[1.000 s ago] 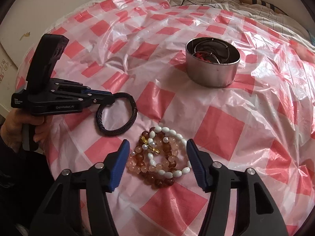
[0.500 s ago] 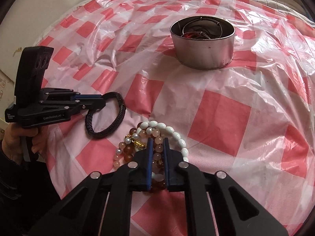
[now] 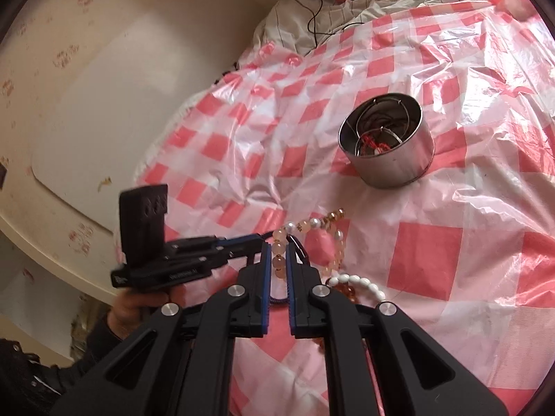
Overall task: Organize jewelry
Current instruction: 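Carry the black bracelet with the left tool while the right tool carries beads to the tin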
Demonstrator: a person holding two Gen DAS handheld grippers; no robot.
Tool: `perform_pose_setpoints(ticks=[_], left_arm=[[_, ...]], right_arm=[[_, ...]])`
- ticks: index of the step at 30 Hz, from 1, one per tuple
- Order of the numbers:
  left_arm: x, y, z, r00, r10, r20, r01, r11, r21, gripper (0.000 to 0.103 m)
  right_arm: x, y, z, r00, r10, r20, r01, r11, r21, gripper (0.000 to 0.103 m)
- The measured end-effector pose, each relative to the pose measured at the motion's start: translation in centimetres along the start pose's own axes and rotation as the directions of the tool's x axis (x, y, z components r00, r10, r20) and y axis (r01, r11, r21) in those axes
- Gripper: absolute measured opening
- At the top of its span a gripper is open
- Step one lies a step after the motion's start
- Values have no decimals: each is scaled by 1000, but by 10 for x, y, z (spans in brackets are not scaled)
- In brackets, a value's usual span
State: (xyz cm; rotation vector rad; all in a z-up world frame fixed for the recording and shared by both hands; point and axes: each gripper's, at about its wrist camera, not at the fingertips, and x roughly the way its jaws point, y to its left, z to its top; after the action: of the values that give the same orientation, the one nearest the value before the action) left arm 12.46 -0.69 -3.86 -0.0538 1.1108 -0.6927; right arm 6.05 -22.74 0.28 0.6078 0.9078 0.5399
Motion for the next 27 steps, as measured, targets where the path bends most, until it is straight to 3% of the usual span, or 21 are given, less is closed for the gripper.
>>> perform_pose_setpoints(ticks=[5, 13, 20, 27], left_arm=[[-2, 0, 2, 998, -52, 20, 52, 998, -23, 9], [-30, -12, 21, 977, -156, 145, 164, 986, -44, 9], [-32, -18, 48, 958, -176, 227, 197, 978, -72, 9], [-12, -23, 78, 952, -163, 260, 194, 976, -102, 9]], right_arm=[[-13, -7, 6, 998, 42, 52, -44, 998, 53, 9], [-43, -14, 32, 971, 85, 225, -115, 986, 122, 9], [-45, -16, 53, 950, 105, 294, -157, 975, 160, 9], [-26, -24, 68, 950, 94, 299, -153, 972, 179, 9]])
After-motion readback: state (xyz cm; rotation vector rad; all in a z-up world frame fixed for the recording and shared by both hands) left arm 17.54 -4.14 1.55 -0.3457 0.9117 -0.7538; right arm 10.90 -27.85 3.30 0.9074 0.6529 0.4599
